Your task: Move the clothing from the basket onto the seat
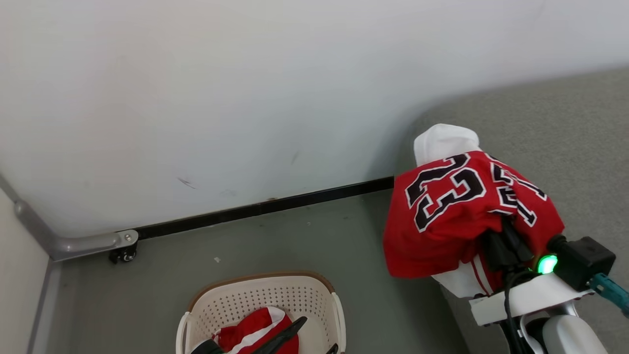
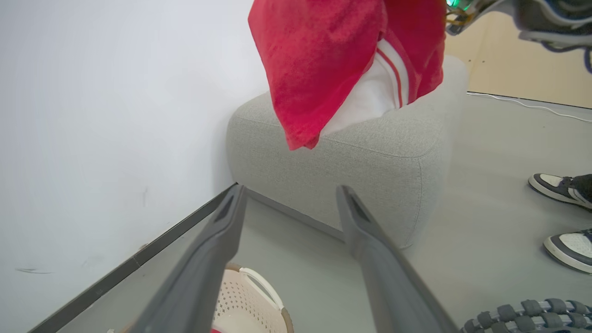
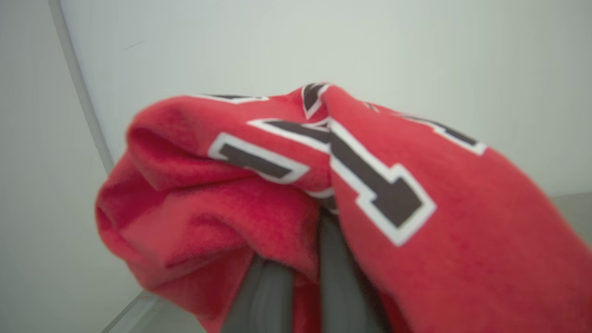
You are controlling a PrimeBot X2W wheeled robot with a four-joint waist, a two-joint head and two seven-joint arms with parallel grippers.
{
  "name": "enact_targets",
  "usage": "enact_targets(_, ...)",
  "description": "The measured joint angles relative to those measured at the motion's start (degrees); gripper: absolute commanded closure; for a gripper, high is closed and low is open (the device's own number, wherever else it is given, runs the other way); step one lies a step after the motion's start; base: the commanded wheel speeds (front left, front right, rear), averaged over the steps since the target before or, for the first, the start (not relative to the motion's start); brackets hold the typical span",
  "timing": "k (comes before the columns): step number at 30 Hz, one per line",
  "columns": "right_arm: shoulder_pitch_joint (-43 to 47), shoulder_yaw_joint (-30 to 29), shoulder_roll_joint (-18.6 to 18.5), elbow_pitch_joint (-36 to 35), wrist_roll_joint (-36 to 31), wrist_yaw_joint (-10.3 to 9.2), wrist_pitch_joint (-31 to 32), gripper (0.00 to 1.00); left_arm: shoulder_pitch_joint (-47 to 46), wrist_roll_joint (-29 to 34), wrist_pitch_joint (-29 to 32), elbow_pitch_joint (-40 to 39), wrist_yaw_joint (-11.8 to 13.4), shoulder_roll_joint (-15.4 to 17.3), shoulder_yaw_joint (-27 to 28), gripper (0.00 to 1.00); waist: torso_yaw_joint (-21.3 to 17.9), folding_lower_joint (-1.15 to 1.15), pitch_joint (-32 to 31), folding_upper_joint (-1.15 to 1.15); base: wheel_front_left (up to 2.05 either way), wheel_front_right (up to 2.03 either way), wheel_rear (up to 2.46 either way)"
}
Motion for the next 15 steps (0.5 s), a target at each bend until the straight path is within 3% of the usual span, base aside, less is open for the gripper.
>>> enact_targets(15,2.51,-5.43,0.16,-1.1,-0.03,0.0,0.0,1.0,-1.58,-0.38,0.0,-0.03,0.0,0.62,-2.04,0.0,-5.15,0.0,1.13,0.0,0.0,0.0,0.0)
